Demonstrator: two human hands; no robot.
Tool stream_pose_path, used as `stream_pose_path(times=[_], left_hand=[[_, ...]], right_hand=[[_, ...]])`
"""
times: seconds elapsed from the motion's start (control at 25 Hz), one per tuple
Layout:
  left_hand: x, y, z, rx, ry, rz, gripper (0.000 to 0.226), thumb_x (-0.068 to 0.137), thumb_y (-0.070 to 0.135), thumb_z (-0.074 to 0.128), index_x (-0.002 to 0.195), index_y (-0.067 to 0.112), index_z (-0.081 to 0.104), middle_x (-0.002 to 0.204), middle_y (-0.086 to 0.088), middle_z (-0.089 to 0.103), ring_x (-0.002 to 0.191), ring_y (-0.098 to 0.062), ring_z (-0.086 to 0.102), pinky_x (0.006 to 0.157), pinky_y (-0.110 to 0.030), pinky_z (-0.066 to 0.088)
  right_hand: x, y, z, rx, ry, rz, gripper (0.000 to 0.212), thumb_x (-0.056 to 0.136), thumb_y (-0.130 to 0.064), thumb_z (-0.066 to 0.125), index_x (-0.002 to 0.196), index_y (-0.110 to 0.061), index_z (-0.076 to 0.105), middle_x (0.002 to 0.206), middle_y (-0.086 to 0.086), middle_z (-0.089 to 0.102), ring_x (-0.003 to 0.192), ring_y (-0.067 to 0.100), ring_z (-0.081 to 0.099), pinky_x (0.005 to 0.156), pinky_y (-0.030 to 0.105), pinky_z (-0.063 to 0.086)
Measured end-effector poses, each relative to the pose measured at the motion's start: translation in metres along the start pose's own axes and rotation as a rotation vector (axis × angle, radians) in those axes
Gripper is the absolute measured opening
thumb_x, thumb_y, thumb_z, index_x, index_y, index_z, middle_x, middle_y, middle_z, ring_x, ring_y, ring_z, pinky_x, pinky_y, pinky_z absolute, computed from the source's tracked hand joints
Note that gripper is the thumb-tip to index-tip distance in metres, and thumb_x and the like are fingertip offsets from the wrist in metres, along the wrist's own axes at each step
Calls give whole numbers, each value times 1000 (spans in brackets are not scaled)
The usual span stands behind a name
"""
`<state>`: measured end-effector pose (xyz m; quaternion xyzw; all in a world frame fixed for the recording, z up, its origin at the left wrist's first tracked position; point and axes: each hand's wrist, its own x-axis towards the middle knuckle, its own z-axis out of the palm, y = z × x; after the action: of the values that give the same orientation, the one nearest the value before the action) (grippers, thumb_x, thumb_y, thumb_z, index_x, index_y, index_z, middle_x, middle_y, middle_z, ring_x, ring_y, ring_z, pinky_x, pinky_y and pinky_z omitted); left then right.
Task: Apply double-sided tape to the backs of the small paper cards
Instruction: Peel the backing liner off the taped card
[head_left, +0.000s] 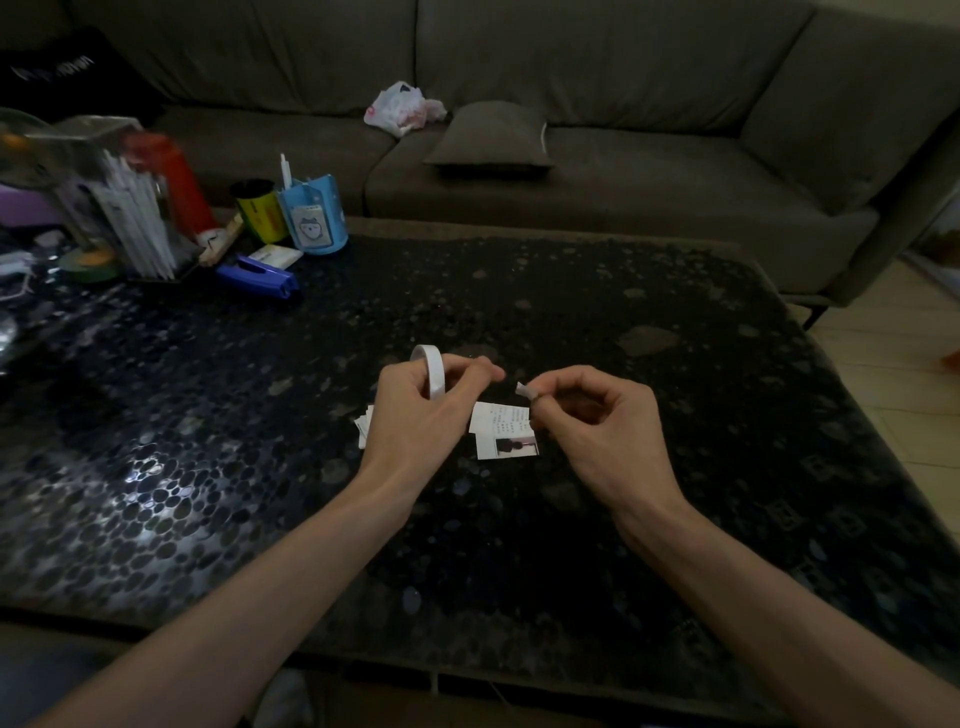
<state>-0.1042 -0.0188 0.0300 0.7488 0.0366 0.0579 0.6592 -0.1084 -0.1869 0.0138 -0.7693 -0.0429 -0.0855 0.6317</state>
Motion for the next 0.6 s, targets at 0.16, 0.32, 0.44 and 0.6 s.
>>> stream_pose_path(times=[0.16, 0.32, 0.44, 0.6], left_hand=[[0, -1, -2, 20, -15, 42, 15, 97, 23, 69, 91, 17, 81, 59, 22, 64, 62, 8, 60, 62, -13, 42], [0, -1, 0, 19, -9, 77, 15, 97, 20, 69, 89, 15, 82, 59, 20, 65, 60, 7, 61, 57, -7, 43], [0, -1, 0, 14, -14, 102, 16, 96, 20, 70, 87, 14, 82, 58, 18, 65, 59, 4, 60, 57, -9, 43], [-1, -1, 1, 8, -13, 123, 16, 96, 20, 71, 87, 14, 82, 63, 10, 70, 58, 3, 60, 57, -9, 44]], right_hand=[[0, -3, 1, 48, -1, -3, 10, 92, -18, 76, 92, -28, 78, 91, -15, 76, 83, 3, 73, 71, 9, 54], [0, -2, 1, 49, -1, 24, 9, 93, -19, 75, 91, -28, 78, 88, -15, 77, 78, 4, 74, 69, 10, 54], [0, -2, 1, 29, -8, 19, 13, 93, -14, 75, 92, -27, 79, 89, -15, 77, 78, 5, 75, 70, 11, 56], [0, -2, 1, 50, -19, 2, 14, 90, -11, 78, 93, -25, 80, 89, -10, 78, 79, 9, 76, 70, 15, 59]])
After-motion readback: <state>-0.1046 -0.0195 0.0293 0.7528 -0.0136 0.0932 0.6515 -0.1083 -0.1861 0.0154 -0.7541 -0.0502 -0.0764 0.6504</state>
